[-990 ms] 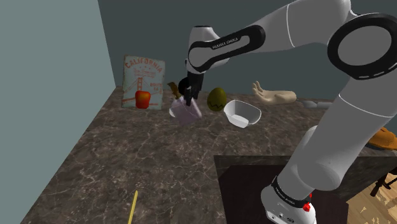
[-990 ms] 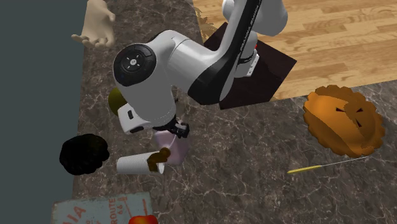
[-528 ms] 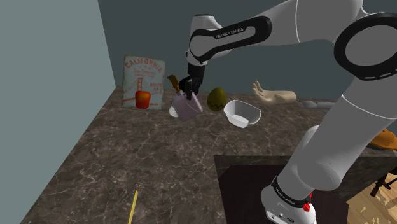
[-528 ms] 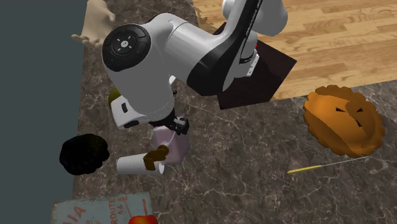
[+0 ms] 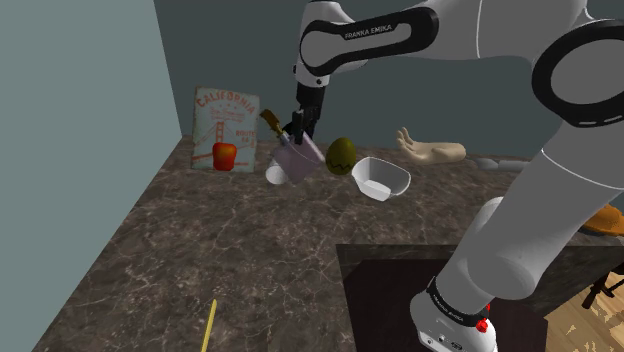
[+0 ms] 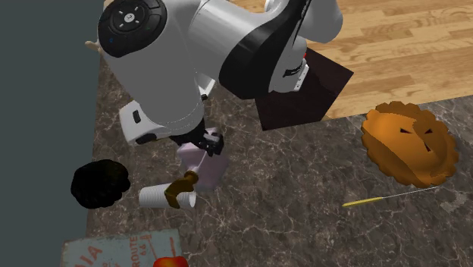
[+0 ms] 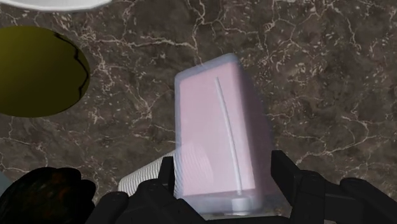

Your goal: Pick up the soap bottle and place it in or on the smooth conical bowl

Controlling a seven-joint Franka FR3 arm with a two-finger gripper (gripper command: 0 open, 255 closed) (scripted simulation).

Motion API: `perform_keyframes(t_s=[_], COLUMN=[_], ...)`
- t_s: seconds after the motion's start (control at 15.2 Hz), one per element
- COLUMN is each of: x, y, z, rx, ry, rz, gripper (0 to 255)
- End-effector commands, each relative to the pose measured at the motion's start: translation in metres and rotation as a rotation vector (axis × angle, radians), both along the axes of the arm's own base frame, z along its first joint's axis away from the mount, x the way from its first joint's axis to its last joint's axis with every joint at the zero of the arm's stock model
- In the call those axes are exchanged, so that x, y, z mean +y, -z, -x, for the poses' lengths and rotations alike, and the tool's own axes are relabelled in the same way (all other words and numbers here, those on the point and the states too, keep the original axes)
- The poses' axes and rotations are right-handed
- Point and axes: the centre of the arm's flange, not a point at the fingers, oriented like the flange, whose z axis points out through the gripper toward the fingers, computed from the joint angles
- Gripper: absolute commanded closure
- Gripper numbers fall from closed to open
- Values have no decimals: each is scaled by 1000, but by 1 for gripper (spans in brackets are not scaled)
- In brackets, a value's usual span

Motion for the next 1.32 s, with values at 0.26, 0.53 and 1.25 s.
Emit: perform_keyframes(t_s=[0.26,0.53,1.25], x=[0,-31,-53], y=[-32,-35,5], z=[0,24,2], rx=[0,0,-35], ry=[0,0,-30], rz=[0,0,-24], gripper=[255,255,0])
